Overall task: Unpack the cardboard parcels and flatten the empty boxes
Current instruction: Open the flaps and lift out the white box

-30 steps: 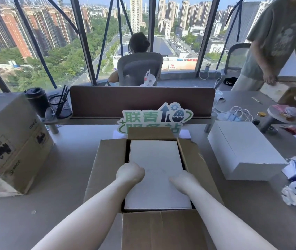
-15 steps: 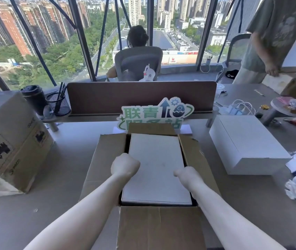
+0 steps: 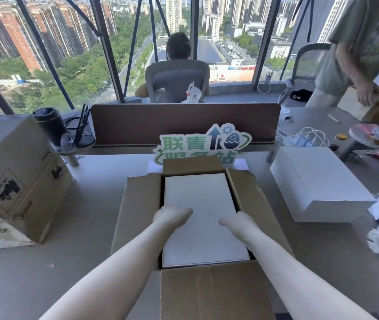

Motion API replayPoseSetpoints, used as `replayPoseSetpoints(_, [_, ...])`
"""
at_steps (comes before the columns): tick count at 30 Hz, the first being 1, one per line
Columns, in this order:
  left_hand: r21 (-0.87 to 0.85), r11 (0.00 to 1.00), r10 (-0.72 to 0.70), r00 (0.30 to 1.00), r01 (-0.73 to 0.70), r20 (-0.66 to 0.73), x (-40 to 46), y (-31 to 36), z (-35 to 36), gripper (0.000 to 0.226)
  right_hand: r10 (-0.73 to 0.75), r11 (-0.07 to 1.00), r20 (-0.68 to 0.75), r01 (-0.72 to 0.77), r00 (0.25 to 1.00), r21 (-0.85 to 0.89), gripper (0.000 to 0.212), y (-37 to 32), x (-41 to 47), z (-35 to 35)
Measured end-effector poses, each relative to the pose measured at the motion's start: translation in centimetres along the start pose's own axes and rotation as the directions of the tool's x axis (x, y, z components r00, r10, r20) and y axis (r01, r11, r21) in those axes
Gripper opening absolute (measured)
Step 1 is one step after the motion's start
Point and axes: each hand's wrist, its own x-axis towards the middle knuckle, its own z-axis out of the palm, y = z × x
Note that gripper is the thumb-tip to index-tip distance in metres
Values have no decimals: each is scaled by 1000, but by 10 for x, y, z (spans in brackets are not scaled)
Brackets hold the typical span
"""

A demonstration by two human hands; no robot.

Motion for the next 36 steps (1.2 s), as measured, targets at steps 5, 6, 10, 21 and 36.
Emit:
replayPoseSetpoints(5, [-74,996,47,995,-54,-93,-4,-7,-5,28,34,989,88,-46,996,139,51,4,-2,-16])
replayPoseSetpoints(6, [-64,995,63,989,-72,-133,-4,-9,-8,29,24,990,66,-33,998,141,39,6,-2,-18])
replayPoseSetpoints(10, [-3,990,139,958,-144,-250,-1,-8,-15,32,-59,997,-41,57,997,-50,30,9,-1,-18])
replayPoseSetpoints(21, [37,997,79,935,-71,-345,-6,-13,-22,26,-206,930,-105,161,973,-331,27,-14,-9,2])
replayPoseSetpoints(36, [-131,917,257,807,-378,-532,-47,5,-89,13,-465,882,-457,439,758,-170,25,-45,-41,-34])
